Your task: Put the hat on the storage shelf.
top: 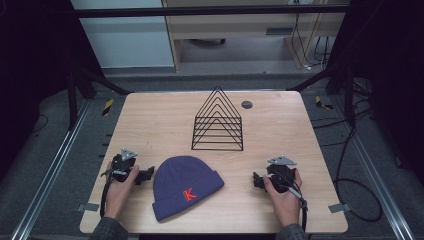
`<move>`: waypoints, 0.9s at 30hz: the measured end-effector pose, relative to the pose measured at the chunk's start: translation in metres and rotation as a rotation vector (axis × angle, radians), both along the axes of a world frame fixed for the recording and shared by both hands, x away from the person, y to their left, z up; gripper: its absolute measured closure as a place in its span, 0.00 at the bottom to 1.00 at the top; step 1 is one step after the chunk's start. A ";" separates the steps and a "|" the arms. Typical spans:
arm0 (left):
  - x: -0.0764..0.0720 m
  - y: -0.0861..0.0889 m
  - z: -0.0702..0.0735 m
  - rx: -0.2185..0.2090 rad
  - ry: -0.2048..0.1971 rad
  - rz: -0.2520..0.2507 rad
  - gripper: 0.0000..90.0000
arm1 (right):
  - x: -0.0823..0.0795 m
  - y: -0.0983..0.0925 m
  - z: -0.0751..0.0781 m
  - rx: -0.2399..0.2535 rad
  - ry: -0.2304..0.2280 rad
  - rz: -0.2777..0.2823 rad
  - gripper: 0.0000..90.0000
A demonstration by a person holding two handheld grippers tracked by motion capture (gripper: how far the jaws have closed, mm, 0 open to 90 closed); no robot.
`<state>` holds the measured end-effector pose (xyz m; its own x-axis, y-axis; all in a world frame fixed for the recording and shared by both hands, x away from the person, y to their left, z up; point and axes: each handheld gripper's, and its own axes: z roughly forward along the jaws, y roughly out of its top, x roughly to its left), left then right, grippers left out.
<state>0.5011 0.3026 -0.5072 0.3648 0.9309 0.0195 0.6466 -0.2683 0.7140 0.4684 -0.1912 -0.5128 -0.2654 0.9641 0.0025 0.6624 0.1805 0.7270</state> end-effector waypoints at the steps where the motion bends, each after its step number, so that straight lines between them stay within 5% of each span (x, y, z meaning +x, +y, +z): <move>1: -0.001 0.002 0.001 0.004 0.002 0.010 0.03 | 0.000 0.000 0.000 0.004 -0.001 0.002 0.02; 6: -0.007 0.011 0.012 -0.013 -0.027 0.040 0.05 | -0.001 -0.001 0.000 0.001 -0.002 0.012 0.02; 13: -0.014 0.008 0.043 -0.030 -0.042 -0.019 0.06 | -0.004 -0.009 0.002 0.038 -0.008 0.053 0.09; 19: -0.015 -0.011 0.058 -0.012 0.031 -0.130 0.09 | -0.009 -0.008 0.016 0.047 -0.024 0.122 0.23; 27: -0.014 -0.033 0.057 0.010 0.045 -0.183 0.09 | -0.010 0.010 0.032 0.046 -0.013 0.275 0.38</move>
<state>0.4867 0.2691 -0.4504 0.5284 0.8490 0.0080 0.6176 -0.3909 0.6825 0.4580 -0.1812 -0.4804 -0.5176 0.8547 0.0396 0.5836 0.3188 0.7469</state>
